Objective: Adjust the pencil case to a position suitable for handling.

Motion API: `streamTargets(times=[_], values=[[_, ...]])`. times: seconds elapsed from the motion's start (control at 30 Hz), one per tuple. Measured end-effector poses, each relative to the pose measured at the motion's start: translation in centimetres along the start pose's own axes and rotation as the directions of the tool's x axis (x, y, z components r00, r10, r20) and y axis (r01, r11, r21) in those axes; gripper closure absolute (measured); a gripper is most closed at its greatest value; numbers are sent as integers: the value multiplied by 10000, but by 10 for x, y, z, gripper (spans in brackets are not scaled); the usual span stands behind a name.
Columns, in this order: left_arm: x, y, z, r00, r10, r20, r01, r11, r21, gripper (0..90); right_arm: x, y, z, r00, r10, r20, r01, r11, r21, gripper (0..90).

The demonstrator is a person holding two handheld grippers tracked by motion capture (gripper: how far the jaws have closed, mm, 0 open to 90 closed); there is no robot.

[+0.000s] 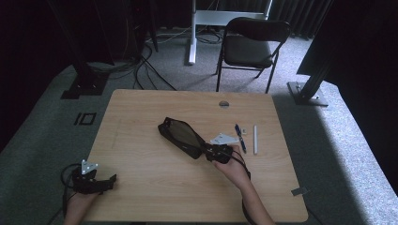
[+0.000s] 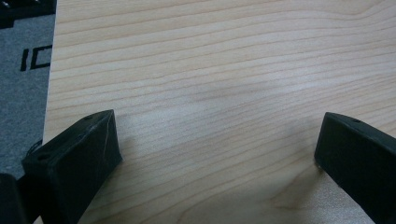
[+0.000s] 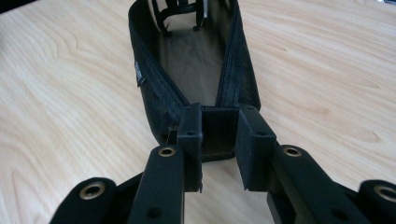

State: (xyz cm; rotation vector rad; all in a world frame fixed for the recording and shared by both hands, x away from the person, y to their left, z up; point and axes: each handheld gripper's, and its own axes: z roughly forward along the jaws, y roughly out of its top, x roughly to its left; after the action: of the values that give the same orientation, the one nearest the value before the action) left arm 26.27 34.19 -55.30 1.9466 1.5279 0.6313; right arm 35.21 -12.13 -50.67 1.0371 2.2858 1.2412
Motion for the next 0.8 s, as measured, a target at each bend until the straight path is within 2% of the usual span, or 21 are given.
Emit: streamTargets(times=[0.37,0.43,0.6,0.8], values=[[0,0,0,10000,-14,-7,14,10000,-4,2,-3,-21,-34,9999,37,168,-40,9999,148,732],[0,0,0,10000,-14,-8,14,10000,-5,3,-3,-26,-39,9996,220,153,-221,9997,77,732],[0,0,0,10000,-8,-6,8,10000,2,2,-5,-38,-55,9990,223,400,-224,9997,13,732],[0,0,0,10000,-1,-8,1,10000,9,3,-6,-50,-71,9980,425,458,-427,9991,33,732]])
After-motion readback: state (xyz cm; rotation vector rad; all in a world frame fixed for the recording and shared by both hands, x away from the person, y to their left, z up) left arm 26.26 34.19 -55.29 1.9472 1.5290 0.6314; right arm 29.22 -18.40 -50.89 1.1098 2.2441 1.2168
